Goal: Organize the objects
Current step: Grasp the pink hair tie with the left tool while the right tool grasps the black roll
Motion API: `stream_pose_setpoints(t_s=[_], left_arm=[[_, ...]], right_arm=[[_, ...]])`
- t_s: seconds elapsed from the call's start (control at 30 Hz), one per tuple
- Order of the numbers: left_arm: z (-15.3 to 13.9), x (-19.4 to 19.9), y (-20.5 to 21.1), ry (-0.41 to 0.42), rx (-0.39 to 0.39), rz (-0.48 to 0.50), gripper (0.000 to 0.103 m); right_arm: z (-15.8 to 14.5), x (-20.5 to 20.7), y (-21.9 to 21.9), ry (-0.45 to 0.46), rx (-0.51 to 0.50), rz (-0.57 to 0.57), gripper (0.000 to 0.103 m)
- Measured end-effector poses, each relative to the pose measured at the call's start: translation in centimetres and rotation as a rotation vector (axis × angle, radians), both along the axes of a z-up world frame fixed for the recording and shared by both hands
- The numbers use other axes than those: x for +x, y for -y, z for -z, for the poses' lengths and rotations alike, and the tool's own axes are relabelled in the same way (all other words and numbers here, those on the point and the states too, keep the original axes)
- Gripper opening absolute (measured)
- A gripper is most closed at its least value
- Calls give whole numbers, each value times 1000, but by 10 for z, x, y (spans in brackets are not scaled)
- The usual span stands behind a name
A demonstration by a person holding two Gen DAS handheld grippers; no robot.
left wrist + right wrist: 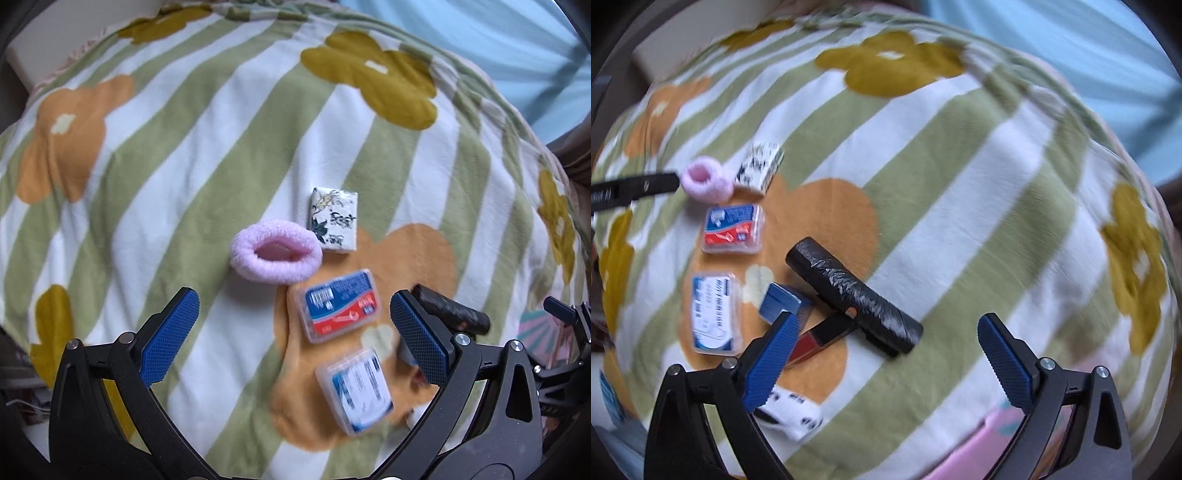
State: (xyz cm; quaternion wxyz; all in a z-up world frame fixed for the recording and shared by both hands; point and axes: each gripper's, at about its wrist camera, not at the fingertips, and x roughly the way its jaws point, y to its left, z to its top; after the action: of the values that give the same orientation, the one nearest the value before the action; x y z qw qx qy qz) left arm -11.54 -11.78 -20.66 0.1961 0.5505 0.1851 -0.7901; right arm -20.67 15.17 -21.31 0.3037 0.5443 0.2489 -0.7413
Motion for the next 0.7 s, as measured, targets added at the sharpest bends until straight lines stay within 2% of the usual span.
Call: stream_pose_setpoints(t_s=[0.13,0.33,0.57,0.6,0.67,0.7], left_arm=[[27,-12,8,26,-3,-2,103],[57,-23,20,58,-14,-3,103],[80,-33,28,82,-12,-9,101],[82,-34,28,85,-19,-4,99],[85,-36,27,92,-23,12,76],[87,-38,26,99,-24,25,72]], right_arm=[[31,-7,15,32,39,-98,88],[69,-5,32,76,93,-266,74],[89,-8,40,131,103,-321,53],[90,-9,40,134,103,-325,50],[91,-9,40,130,103,-332,43],[91,-9,40,129,100,-335,40]])
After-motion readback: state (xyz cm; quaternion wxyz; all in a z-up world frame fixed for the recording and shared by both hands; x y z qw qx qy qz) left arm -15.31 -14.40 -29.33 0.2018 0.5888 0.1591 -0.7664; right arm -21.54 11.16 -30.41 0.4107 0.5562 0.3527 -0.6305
